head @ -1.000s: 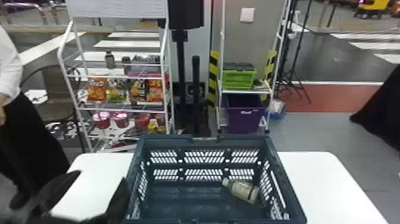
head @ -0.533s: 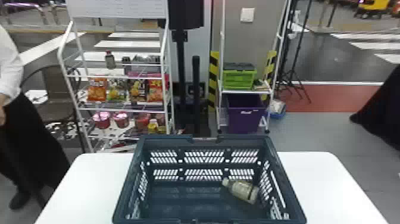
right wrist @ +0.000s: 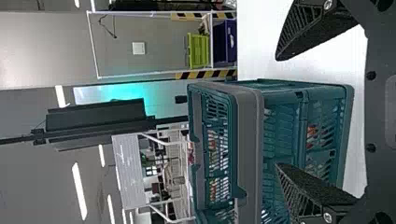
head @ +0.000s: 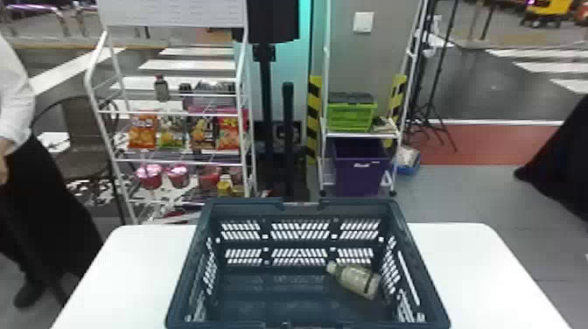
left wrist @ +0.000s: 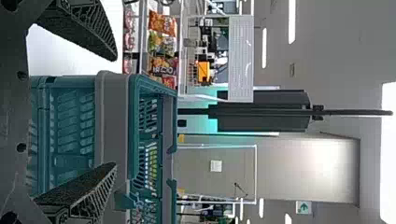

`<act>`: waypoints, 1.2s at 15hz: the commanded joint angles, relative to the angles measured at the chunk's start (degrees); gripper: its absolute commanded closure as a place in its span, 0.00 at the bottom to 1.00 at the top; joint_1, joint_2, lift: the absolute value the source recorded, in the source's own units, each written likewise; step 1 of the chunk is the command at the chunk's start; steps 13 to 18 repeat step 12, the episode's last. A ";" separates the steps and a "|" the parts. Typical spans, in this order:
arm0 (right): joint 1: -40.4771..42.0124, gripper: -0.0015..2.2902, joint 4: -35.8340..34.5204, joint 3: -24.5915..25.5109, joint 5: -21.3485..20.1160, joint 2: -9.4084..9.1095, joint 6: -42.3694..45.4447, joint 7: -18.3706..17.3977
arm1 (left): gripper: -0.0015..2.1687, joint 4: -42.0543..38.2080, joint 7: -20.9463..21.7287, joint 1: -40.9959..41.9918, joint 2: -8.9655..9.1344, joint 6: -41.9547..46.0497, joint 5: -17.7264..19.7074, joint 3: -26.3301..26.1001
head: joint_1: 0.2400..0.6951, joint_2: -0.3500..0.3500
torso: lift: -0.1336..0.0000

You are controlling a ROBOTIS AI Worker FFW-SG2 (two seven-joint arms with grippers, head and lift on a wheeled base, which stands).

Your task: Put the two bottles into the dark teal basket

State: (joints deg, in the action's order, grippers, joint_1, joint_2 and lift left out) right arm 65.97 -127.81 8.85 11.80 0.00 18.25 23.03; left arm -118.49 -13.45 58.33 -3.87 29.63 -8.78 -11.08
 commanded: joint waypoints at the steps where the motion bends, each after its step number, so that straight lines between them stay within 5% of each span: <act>1: -0.58 0.03 0.89 -0.06 -0.64 -0.05 1.30 0.00 | 0.03 1.95 -0.27 -0.85 0.09 -0.24 -0.10 -0.17 | 0.57 0.50 | 1.00; 4: -1.81 0.03 2.74 -0.67 -1.69 -0.05 3.41 0.17 | 0.03 4.59 -1.23 -1.46 -0.44 0.81 -0.19 -0.08 | 0.57 0.50 | 1.00; 5: -3.57 0.04 5.82 -0.76 -1.78 -0.05 9.04 0.70 | 0.03 8.54 -1.32 -3.22 -0.53 7.85 -0.89 0.10 | 0.57 0.50 | 1.00; 6: -4.36 0.04 4.23 -1.11 -3.10 -0.05 0.78 0.70 | 0.03 8.63 -1.23 -3.84 -0.70 6.26 0.51 0.27 | 0.57 0.50 | 1.00; 7: -2.43 0.04 2.30 -1.38 -5.91 -0.05 2.01 0.79 | 0.03 6.96 -1.41 -2.61 -2.11 6.09 0.16 0.10 | 0.57 0.50 | 1.00; 9: -1.81 0.04 2.04 -1.38 -4.06 -0.05 3.94 0.70 | 0.03 7.66 -1.85 -1.64 -0.35 9.43 -1.77 0.10 | 0.57 0.50 | 1.00; 18: -2.34 0.04 2.39 -2.26 -4.15 -0.05 3.59 0.70 | 0.03 9.07 -2.99 -1.46 -0.35 11.01 -1.42 -0.08 | 0.57 0.50 | 1.00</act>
